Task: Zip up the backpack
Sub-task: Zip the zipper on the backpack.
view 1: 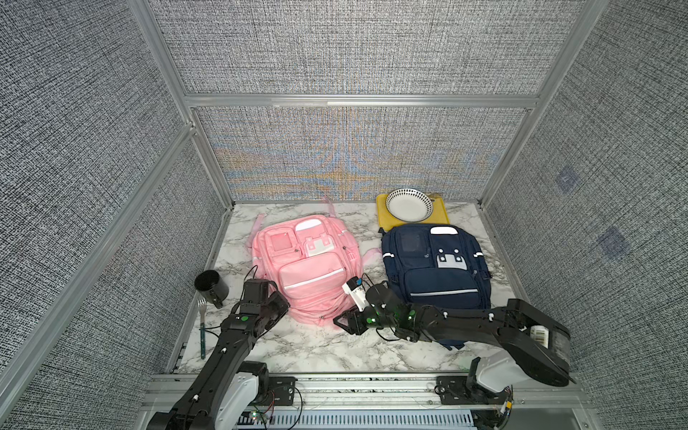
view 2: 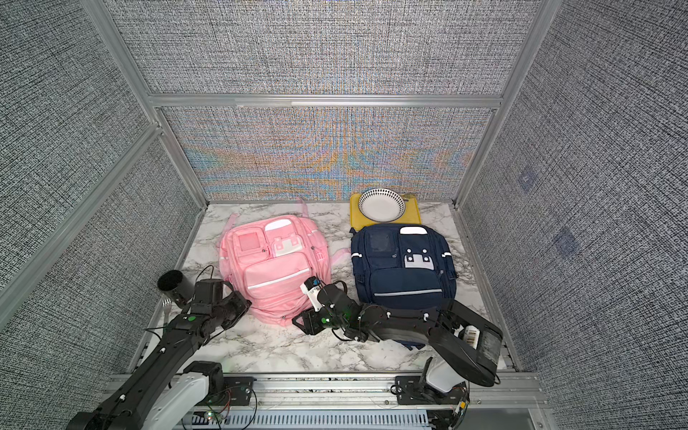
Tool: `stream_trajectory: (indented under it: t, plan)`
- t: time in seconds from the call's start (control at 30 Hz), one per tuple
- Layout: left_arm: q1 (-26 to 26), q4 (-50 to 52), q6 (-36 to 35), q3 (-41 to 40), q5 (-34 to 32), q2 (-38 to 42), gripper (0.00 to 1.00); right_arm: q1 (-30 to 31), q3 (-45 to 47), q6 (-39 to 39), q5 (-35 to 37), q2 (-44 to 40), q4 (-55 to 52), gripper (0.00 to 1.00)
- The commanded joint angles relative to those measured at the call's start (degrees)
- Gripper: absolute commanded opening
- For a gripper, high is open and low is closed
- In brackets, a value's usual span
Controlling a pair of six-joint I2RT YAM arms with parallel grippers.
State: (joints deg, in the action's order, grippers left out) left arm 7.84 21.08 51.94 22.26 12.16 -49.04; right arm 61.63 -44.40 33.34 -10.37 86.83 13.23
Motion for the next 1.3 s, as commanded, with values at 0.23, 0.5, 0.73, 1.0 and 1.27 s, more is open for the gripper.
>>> stream_trajectory:
  t: [0.23, 0.5, 0.73, 1.0, 1.27]
  plan:
    - [0.0, -2.7, -1.2, 0.2, 1.8, 1.0, 0.0, 5.2, -9.7, -7.4, 10.8, 8.0, -12.7, 0.49]
    - [0.0, -2.7, -1.6, 0.5, 2.6, 0.7, 0.0, 9.4, -5.6, -1.3, 13.8, 10.9, -0.4, 0.48]
    - [0.0, -2.5, -1.3, 0.0, 2.8, 2.0, 0.0, 10.2, -7.3, 0.2, 15.6, 13.4, 2.0, 0.48]
    - [0.0, -2.3, -1.3, -0.2, 2.9, 2.5, 0.0, 9.4, -8.4, 0.7, 19.3, 14.9, 0.1, 0.48]
    - [0.0, -1.7, -0.9, -0.6, 2.6, 4.1, 0.0, 7.6, -8.8, -0.4, 20.2, 16.0, -0.4, 0.48]
